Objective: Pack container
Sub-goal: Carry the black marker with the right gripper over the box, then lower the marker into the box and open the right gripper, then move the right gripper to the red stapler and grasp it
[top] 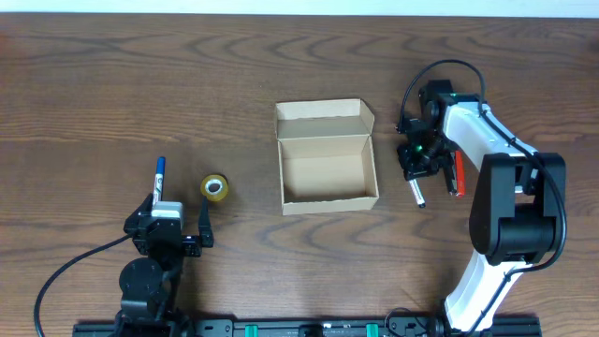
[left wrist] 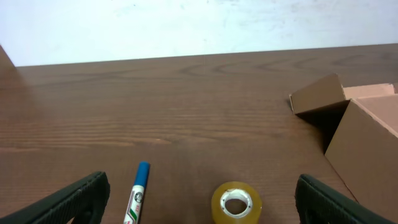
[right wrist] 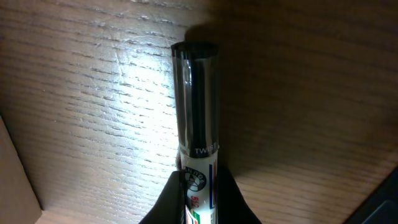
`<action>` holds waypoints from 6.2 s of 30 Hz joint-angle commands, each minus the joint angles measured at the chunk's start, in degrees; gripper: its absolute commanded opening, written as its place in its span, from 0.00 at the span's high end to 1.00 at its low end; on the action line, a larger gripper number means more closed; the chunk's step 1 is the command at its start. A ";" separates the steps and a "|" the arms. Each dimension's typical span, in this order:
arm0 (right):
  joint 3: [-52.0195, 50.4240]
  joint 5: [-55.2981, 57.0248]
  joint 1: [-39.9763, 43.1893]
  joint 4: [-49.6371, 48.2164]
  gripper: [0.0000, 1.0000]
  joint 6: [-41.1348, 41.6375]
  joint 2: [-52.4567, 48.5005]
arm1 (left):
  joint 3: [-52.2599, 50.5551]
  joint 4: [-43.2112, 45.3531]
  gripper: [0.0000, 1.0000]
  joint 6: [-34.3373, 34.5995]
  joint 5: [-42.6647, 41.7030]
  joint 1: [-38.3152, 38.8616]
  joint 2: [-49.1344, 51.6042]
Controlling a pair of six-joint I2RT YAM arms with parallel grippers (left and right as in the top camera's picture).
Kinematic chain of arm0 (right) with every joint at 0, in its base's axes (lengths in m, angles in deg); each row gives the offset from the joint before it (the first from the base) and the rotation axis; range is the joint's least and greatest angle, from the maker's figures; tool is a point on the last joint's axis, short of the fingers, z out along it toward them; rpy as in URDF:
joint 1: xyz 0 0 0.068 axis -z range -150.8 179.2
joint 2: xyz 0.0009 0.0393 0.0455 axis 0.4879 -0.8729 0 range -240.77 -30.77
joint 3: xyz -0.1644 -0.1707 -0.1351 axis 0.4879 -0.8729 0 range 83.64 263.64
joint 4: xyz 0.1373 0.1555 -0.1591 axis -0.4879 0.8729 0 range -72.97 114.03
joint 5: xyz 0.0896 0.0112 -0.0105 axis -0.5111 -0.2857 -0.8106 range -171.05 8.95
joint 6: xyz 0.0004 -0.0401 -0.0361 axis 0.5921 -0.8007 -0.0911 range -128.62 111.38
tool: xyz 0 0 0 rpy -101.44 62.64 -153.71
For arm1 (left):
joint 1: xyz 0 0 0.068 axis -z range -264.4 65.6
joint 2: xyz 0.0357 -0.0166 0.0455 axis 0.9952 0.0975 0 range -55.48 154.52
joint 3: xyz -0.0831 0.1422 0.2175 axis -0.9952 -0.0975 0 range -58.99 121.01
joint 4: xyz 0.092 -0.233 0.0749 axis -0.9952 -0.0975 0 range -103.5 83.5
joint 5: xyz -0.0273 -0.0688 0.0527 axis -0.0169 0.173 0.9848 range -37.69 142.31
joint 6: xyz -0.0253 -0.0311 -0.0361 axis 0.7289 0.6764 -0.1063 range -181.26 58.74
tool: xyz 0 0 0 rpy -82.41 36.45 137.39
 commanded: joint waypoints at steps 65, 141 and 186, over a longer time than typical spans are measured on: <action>7.26 -11.34 -24.04 1.42 0.99 -56.89 4.09 | -1.57 -0.61 0.05 -0.20 0.15 -0.35 -0.37; -0.98 1.29 14.21 -4.61 0.17 -2.43 7.74 | -1.57 -0.61 0.05 -0.17 0.02 -0.35 -0.37; -12.55 5.60 14.21 -16.20 0.99 -0.66 6.12 | -1.57 -0.59 0.05 -0.17 0.02 -0.35 -0.37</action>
